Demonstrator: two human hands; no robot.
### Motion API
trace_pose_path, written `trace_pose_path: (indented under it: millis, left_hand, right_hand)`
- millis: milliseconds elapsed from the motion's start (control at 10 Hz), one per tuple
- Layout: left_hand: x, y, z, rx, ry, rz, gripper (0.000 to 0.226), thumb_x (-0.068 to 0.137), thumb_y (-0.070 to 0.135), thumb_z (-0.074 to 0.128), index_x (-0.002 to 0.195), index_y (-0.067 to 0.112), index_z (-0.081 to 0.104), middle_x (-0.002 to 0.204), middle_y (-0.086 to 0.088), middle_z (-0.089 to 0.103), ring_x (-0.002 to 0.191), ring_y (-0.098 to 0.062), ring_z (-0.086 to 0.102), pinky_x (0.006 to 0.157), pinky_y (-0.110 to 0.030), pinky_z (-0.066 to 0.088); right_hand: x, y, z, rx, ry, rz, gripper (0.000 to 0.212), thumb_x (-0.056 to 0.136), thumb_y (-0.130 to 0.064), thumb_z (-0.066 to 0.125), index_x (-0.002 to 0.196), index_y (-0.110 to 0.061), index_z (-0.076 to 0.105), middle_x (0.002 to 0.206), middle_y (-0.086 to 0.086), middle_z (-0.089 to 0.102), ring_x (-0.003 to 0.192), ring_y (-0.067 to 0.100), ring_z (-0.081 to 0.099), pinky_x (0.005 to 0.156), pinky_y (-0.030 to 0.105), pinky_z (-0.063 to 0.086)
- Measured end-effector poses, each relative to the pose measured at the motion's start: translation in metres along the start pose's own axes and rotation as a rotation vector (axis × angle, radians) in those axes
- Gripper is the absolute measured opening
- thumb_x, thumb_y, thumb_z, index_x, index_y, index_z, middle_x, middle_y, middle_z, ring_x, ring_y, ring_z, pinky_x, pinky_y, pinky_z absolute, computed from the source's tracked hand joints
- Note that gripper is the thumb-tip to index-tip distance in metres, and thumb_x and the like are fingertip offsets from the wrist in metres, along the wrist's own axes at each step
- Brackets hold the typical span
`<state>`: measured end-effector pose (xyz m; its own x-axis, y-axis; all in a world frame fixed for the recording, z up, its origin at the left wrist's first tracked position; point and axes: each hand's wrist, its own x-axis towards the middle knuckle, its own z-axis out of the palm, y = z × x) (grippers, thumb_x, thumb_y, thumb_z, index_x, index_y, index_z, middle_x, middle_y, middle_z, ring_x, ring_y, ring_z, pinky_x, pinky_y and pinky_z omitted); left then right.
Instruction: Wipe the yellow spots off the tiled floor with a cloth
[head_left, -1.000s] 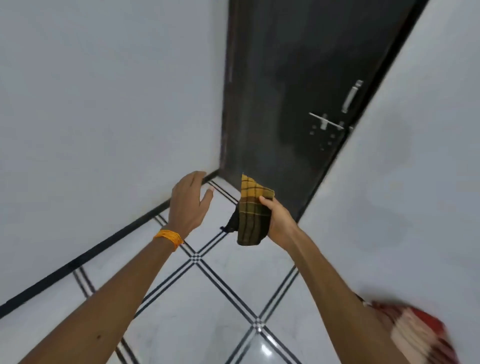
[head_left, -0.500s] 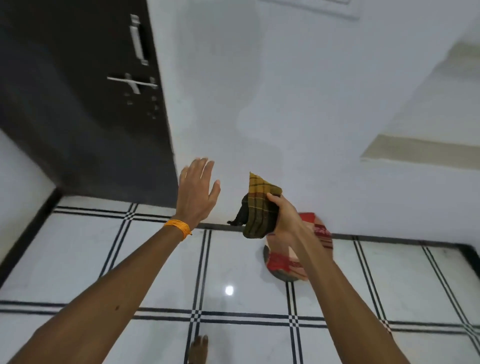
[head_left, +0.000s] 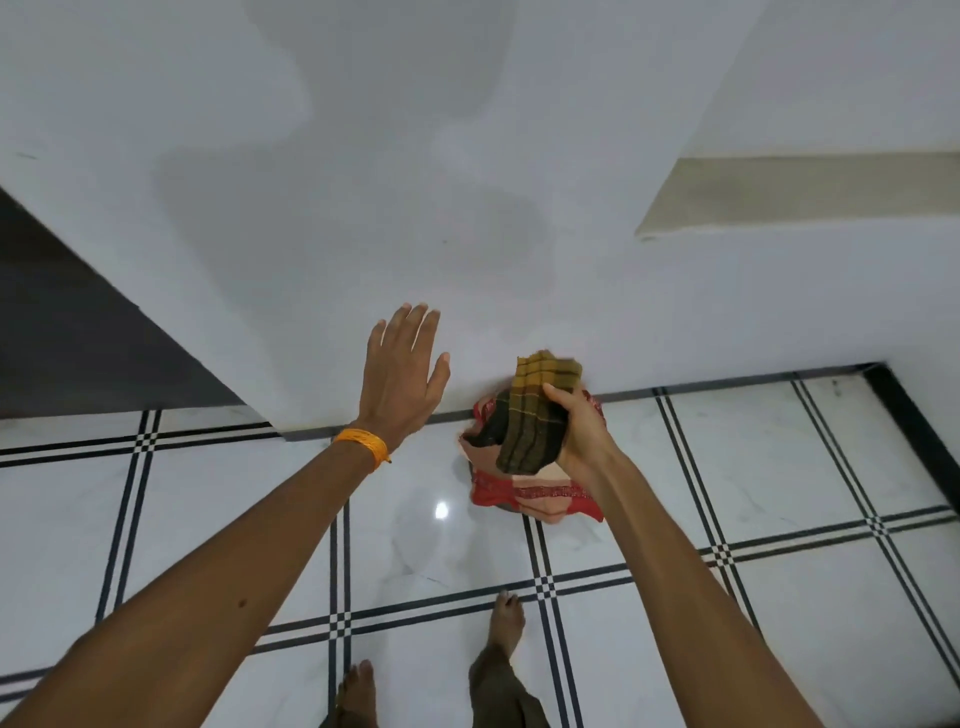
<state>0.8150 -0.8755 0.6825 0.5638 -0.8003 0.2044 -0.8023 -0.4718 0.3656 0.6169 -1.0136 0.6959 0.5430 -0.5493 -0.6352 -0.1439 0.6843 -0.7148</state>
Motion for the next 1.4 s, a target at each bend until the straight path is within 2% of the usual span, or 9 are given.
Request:
trace_pose_path:
  millis: [100,600,800,900,1000,1100,1200,1300,1400]
  left_hand:
    - [0.015,0.008,0.056,0.007,-0.060,-0.012,0.057,0.102,0.037,0.038,0.150,0.007,0.039,0.156,-0.016,0.041,0.147,-0.034,0.033,0.118,-0.057,0.028]
    - [0.068,-0.049,0.377,0.048,-0.238,0.076,0.059,0.099,0.039,0.032,0.146,0.005,0.043,0.153,-0.020,0.044,0.143,-0.039,0.039,0.115,-0.059,0.033]
    - [0.092,-0.067,0.448,0.066,-0.212,0.078,0.054,0.101,0.034,0.042,0.145,0.004,0.043,0.151,-0.021,0.046,0.142,-0.040,0.040,0.115,-0.060,0.033]
    - [0.096,-0.068,0.466,0.057,-0.201,0.052,0.054,0.101,0.035,0.043,0.144,0.004,0.045,0.149,-0.020,0.048,0.141,-0.040,0.041,0.114,-0.061,0.033]
    - [0.093,-0.066,0.473,0.072,-0.237,0.063,0.053,0.101,0.038,0.043,0.143,0.006,0.045,0.149,-0.019,0.049,0.140,-0.040,0.042,0.114,-0.061,0.033]
    - [0.089,-0.062,0.472,0.084,-0.268,0.063,0.054,0.101,0.040,0.039,0.143,0.006,0.046,0.148,-0.019,0.050,0.140,-0.039,0.042,0.114,-0.060,0.033]
    - [0.090,-0.052,0.462,0.083,-0.267,0.044,0.055,0.100,0.039,0.038,0.143,0.006,0.046,0.148,-0.019,0.050,0.141,-0.040,0.041,0.114,-0.061,0.033]
    - [0.087,-0.041,0.447,0.090,-0.267,0.063,0.056,0.099,0.039,0.036,0.143,0.006,0.046,0.148,-0.020,0.049,0.141,-0.041,0.041,0.113,-0.062,0.033]
    - [0.088,-0.030,0.419,0.120,-0.235,0.046,0.057,0.100,0.041,0.034,0.143,0.005,0.045,0.150,-0.020,0.048,0.142,-0.041,0.040,0.113,-0.063,0.032]
  right_hand:
    - [0.046,0.004,-0.038,-0.009,0.006,0.060,0.030,0.103,-0.019,0.055,0.133,-0.021,0.058,0.116,0.009,0.076,0.103,0.026,0.074,0.079,0.040,0.059]
    - [0.307,0.155,-0.195,-0.107,0.076,0.308,0.034,0.098,-0.027,0.062,0.132,-0.028,0.062,0.124,0.007,0.072,0.116,0.028,0.066,0.093,0.046,0.054]
    - [0.394,0.172,-0.234,-0.071,0.035,0.313,0.038,0.101,-0.039,0.053,0.133,-0.020,0.062,0.127,0.008,0.072,0.120,0.029,0.065,0.094,0.048,0.051]
    - [0.415,0.201,-0.264,-0.140,0.059,0.382,0.049,0.100,-0.052,0.051,0.137,-0.022,0.059,0.134,0.005,0.068,0.129,0.031,0.058,0.111,0.057,0.040]
    - [0.413,0.217,-0.276,-0.214,0.130,0.400,0.061,0.093,-0.057,0.059,0.143,-0.023,0.051,0.139,0.002,0.062,0.132,0.029,0.053,0.116,0.054,0.037]
    - [0.410,0.224,-0.282,-0.445,0.310,0.209,0.046,0.096,-0.059,0.054,0.129,-0.026,0.054,0.119,-0.002,0.068,0.115,0.026,0.063,0.102,0.045,0.051]
    - [0.404,0.221,-0.284,-0.977,0.529,-0.057,0.035,0.090,-0.068,0.048,0.105,-0.037,0.055,0.095,-0.010,0.067,0.094,0.020,0.067,0.087,0.045,0.058]
    - [0.386,0.209,-0.264,-1.165,0.488,-0.235,0.026,0.095,-0.048,0.050,0.113,-0.029,0.054,0.106,-0.008,0.065,0.101,0.018,0.062,0.092,0.043,0.053]
    - [0.359,0.180,-0.233,-1.283,0.429,-0.399,0.035,0.099,-0.041,0.053,0.125,-0.018,0.055,0.120,0.000,0.063,0.110,0.019,0.058,0.094,0.038,0.049]
